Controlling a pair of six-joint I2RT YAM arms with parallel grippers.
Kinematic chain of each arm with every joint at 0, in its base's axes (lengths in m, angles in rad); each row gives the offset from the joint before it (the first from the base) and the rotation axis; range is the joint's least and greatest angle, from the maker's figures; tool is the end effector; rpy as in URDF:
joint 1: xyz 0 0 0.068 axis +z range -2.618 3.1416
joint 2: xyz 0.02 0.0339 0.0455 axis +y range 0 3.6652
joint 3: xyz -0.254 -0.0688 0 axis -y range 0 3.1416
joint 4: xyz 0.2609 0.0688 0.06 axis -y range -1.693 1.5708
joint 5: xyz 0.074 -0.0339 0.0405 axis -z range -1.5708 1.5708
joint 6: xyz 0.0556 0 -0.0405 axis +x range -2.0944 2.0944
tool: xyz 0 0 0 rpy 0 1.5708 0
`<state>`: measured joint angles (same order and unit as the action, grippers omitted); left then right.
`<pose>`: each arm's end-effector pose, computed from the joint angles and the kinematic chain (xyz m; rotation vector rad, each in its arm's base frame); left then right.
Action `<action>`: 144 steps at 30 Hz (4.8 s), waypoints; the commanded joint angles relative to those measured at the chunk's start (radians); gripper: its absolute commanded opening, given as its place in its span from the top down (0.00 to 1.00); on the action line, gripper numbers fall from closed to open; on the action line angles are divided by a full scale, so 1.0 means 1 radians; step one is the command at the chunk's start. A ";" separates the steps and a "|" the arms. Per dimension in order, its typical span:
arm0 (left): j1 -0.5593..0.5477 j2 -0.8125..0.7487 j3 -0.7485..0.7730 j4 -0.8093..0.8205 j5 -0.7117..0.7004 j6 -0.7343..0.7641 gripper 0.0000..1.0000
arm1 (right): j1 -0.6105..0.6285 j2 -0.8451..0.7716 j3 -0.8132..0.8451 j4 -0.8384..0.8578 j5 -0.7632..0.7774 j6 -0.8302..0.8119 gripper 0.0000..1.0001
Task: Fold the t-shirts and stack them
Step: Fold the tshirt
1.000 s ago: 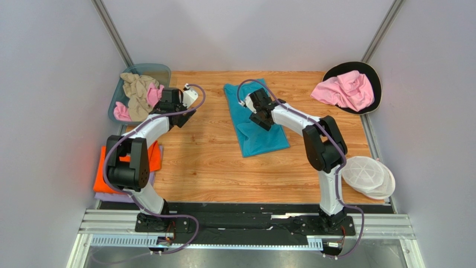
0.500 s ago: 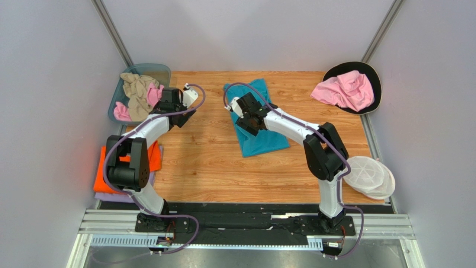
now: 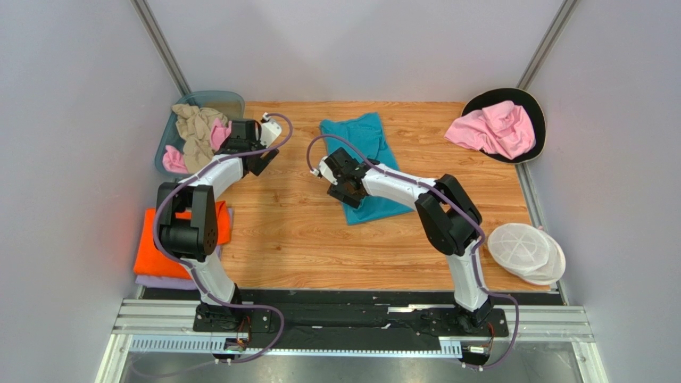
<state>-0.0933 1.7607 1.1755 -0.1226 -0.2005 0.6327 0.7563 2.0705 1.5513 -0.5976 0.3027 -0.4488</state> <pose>0.4154 -0.0277 0.1853 0.7206 2.1987 0.5076 0.3414 0.2993 0.1449 -1.4158 2.2218 -0.3037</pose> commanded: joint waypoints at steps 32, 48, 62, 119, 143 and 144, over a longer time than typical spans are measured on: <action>0.006 -0.061 0.079 -0.311 0.350 -0.117 0.01 | 0.055 -0.357 -0.281 0.015 0.032 0.024 0.21; -0.253 -0.084 0.223 -0.624 0.667 -0.192 0.02 | -0.090 -0.517 -0.494 0.048 0.032 -0.059 0.19; -0.404 0.054 0.242 -0.566 0.697 -0.390 0.02 | -0.265 -0.498 -0.520 0.033 -0.192 -0.128 0.27; -0.723 0.238 0.167 -0.459 0.223 -0.430 1.00 | -0.489 -0.435 -0.536 0.039 -0.451 -0.126 0.32; -0.695 0.138 0.090 -0.463 0.323 -0.338 1.00 | -0.399 -0.394 -0.508 0.024 -0.617 -0.136 0.36; -0.695 0.138 0.092 -0.466 0.323 -0.335 1.00 | -0.397 -0.386 -0.505 0.028 -0.619 -0.137 0.36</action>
<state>-0.7948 1.9301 1.2934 -0.5201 0.1013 0.2745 0.3412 1.6585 1.0119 -0.6079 -0.2848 -0.5686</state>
